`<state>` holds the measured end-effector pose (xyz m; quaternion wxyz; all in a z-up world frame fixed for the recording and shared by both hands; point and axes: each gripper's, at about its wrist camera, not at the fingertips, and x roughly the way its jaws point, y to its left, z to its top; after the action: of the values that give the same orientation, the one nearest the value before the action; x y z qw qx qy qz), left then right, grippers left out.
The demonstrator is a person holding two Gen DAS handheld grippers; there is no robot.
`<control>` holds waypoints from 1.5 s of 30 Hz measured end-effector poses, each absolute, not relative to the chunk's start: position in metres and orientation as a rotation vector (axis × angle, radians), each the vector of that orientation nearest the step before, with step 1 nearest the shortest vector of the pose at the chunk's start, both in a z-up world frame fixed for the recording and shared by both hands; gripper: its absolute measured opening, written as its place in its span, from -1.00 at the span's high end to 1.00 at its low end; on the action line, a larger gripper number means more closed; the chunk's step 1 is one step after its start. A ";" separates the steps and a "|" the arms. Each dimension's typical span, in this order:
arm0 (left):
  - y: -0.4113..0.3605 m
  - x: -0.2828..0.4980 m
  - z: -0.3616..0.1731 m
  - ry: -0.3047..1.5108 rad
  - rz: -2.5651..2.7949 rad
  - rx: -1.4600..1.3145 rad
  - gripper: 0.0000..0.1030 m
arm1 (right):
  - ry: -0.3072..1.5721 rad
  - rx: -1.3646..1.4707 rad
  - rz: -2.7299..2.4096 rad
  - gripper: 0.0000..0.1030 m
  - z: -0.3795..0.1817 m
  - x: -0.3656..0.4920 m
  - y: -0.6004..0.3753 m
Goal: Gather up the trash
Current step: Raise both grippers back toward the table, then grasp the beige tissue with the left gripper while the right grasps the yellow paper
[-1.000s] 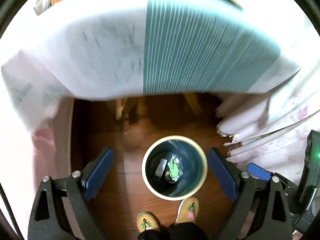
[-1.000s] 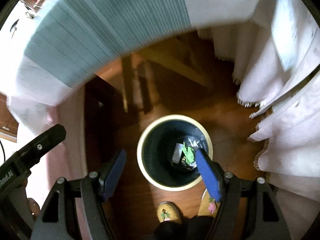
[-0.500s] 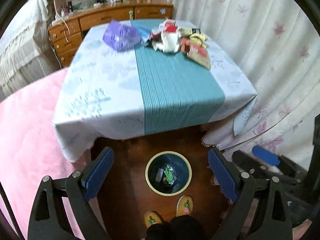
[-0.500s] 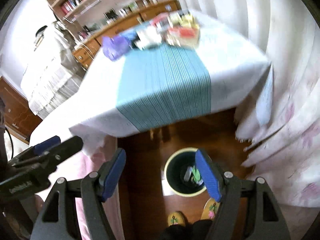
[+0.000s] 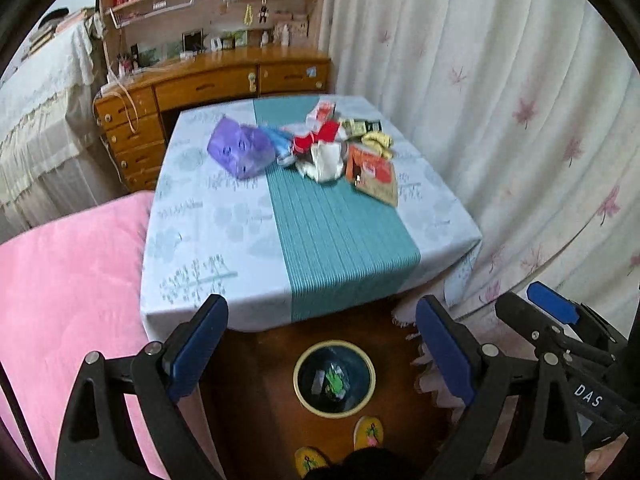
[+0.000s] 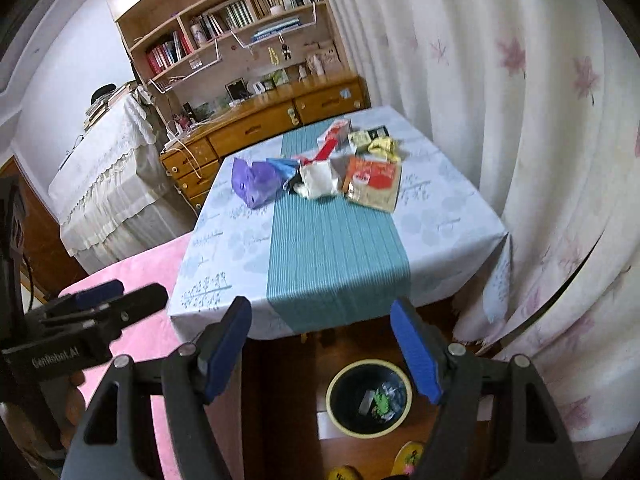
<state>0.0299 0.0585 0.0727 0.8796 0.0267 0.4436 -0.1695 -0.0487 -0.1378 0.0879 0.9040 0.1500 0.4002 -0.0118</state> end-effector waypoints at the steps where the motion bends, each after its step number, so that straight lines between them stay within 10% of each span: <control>1: 0.059 0.033 0.077 0.915 -0.356 0.058 -0.83 | 0.823 0.303 -0.029 -0.41 0.091 -0.048 -0.137; 18: 0.034 0.139 0.053 1.014 -0.335 -0.077 -0.83 | 0.805 0.261 -0.040 -0.41 0.094 0.041 -0.180; 45: -0.052 0.388 -0.116 1.303 0.053 -0.422 -0.80 | 1.099 0.182 0.142 -0.41 -0.049 0.373 -0.317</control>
<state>0.3879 -0.0521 -0.1158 0.7743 -0.1949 0.6016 0.0247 0.3731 -0.3167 -0.0492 0.8465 0.0862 0.5210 0.0675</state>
